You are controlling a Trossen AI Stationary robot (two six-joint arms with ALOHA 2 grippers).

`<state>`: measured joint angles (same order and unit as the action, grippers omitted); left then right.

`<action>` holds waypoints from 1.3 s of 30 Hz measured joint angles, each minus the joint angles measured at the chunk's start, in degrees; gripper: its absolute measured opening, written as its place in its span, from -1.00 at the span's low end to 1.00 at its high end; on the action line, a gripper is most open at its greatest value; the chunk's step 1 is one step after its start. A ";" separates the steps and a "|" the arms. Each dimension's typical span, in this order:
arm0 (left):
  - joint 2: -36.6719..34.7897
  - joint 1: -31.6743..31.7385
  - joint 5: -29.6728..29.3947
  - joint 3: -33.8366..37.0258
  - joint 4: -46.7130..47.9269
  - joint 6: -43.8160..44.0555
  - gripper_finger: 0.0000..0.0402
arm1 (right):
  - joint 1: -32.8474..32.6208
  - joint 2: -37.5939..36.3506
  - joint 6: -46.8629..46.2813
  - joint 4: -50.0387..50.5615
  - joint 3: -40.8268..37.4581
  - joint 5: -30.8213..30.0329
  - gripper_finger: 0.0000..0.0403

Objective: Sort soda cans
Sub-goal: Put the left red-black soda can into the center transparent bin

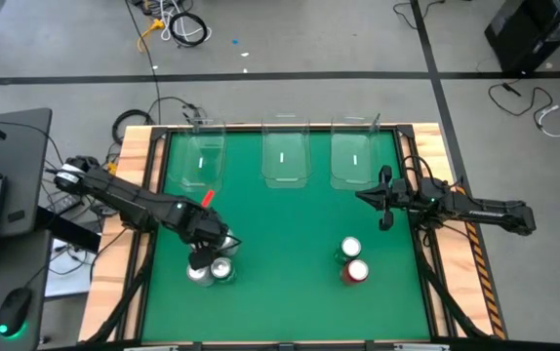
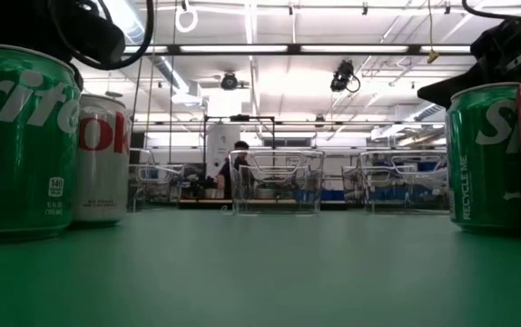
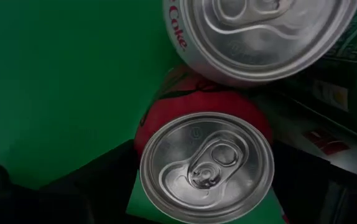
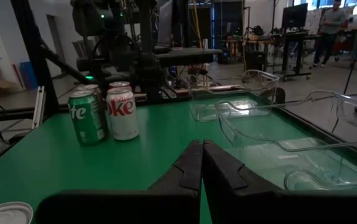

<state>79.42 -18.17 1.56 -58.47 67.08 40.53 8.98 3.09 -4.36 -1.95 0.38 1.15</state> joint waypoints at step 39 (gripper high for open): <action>0.24 1.20 -6.62 -4.25 12.26 0.07 0.48 | 0.02 0.00 0.00 -0.11 -0.01 0.00 -0.90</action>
<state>79.66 -16.98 -5.06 -62.72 79.34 40.60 8.99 3.09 -4.36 -2.07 0.38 1.15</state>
